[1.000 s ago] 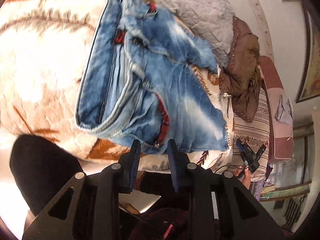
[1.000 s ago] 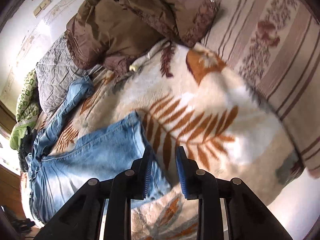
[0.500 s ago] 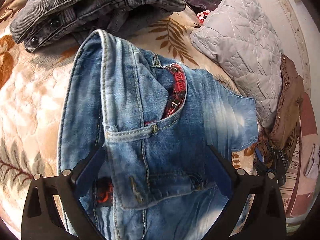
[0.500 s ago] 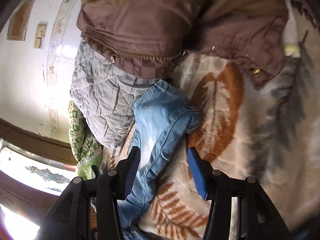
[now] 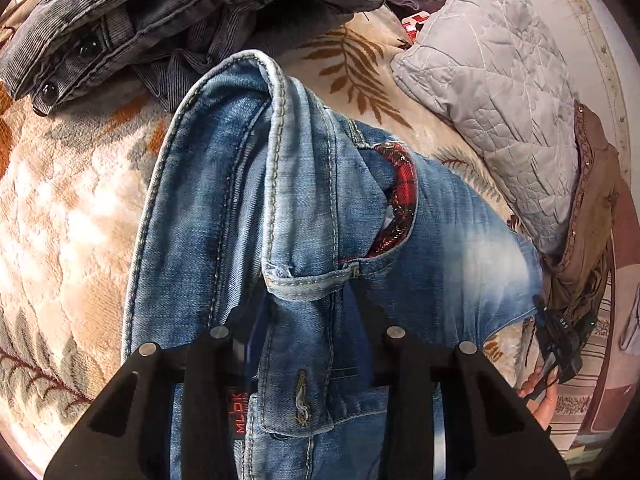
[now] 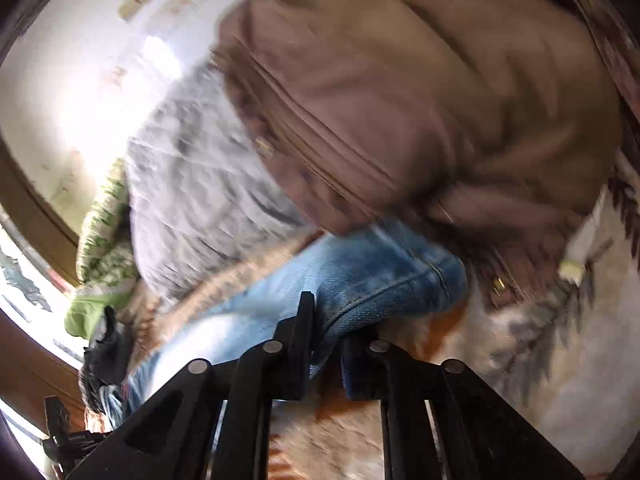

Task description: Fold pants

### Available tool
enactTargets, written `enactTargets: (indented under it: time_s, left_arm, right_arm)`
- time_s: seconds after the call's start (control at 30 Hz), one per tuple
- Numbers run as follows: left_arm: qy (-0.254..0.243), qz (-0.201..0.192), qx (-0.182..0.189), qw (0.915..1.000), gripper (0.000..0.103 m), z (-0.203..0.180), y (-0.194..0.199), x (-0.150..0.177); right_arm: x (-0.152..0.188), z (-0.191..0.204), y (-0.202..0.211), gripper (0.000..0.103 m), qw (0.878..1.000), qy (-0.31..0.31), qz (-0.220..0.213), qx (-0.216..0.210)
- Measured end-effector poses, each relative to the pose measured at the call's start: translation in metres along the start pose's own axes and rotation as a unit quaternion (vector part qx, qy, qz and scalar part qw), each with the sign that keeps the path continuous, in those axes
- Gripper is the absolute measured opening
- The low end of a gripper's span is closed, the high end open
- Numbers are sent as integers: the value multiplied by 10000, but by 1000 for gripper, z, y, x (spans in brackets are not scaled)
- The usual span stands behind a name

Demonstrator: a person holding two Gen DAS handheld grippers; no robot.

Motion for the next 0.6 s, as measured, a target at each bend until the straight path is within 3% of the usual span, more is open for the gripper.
enactTargets:
  time_s: [0.03,0.1,0.23,0.33,0.43,0.47,0.5,0.6]
  left_arm:
    - [-48,-7,-56,10000,34,-1,2,1]
    - [-90,31,-82,9999,35,0,7,4]
    - [-90,219,139,9996,35,10,24,14]
    - [153,14,457,9988,40,20,53,6]
    - [468,-255,391,9978,74,30,73,-14]
    - [527,-296,292,9977,79,31,75,-20]
    - [563,-292,237,9977,80,30,75,-25]
    - [538,-45,258,9982,80,16,60,-34]
  right_arm:
    - [11,-24,-1,19,9990,-425,138,14]
    - [21,-45,14,14,9937,-1033,-121,-423]
    - [20,-60,58,22,9912,-1113,-546,-457]
    - [11,-44,75,22,9942,-761,-537,-537]
    - [1,-11,74,34,9982,-78,-365,-461]
    - [-2,-1,71,45,9985,120,-290,-437]
    - [-5,9,68,51,9982,312,-218,-462]
    - [-16,43,44,53,9948,915,13,-438]
Point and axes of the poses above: each gripper's, at about its wrist camera, not at the fingertips, and y roughly against the way its jaws point, z to its left, x to its underside, the point moved 10 cm from there along -y, roughly the way its jaws point, and after that the axes turned 15 degrees about -x, right-handed, at the moved point
